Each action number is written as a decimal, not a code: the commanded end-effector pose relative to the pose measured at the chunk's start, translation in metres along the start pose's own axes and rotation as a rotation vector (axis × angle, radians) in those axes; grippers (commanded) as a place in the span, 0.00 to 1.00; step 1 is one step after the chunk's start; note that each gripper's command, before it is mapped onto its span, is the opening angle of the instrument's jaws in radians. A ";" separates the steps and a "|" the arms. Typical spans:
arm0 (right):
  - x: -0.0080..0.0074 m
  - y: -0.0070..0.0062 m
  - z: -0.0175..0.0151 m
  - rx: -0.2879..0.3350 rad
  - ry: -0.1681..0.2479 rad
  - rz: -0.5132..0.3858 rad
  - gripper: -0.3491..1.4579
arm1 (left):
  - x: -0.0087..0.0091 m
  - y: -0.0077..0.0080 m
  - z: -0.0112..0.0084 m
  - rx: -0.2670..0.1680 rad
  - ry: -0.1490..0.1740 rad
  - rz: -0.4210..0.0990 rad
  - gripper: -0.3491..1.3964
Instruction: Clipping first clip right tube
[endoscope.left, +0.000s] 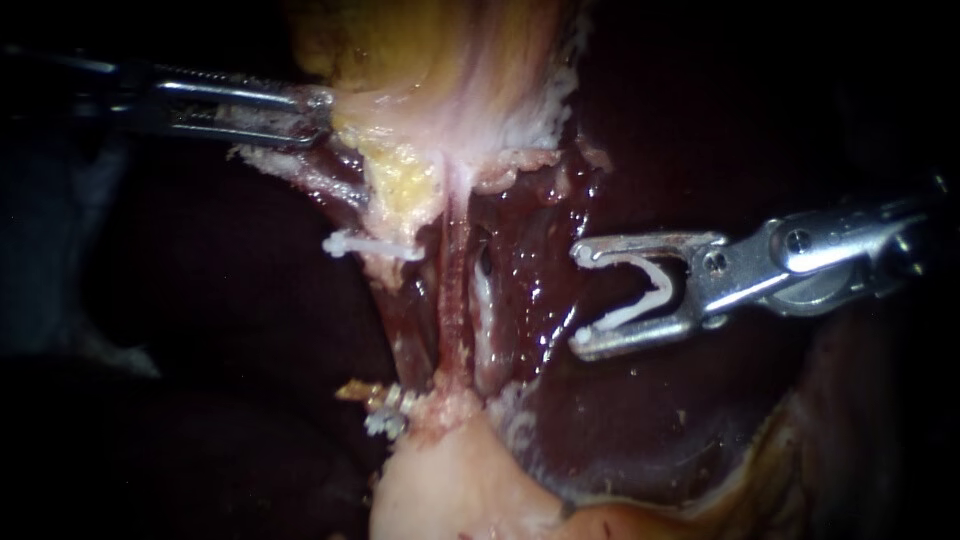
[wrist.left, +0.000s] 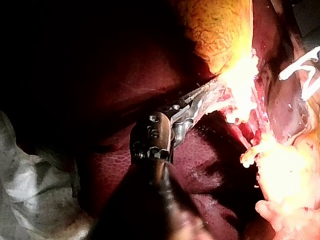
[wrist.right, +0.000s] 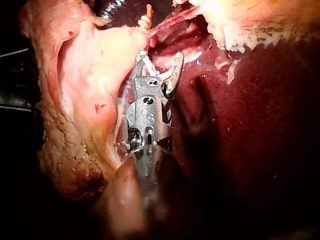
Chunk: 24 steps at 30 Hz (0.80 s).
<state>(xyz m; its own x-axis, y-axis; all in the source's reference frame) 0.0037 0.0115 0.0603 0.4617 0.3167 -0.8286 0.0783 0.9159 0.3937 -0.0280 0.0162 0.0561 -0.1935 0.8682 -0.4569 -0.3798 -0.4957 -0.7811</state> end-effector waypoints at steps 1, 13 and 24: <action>0.0000 0.0000 0.0000 0.000 0.000 0.000 0.47 | 0.0002 0.0000 -0.0003 -0.003 -0.002 -0.001 0.00; 0.0000 -0.0001 0.0000 0.000 0.000 0.000 0.47 | 0.0038 0.0012 -0.0068 0.021 0.021 -0.016 0.00; -0.0002 -0.0011 0.0033 -0.008 -0.002 0.025 0.47 | 0.0037 0.0013 -0.0067 0.023 0.022 -0.016 0.00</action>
<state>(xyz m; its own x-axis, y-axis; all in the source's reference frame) 0.0069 0.0092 0.0617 0.4663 0.3493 -0.8128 0.0566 0.9051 0.4215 -0.0232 0.0186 0.0506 -0.1680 0.8752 -0.4537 -0.4034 -0.4810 -0.7784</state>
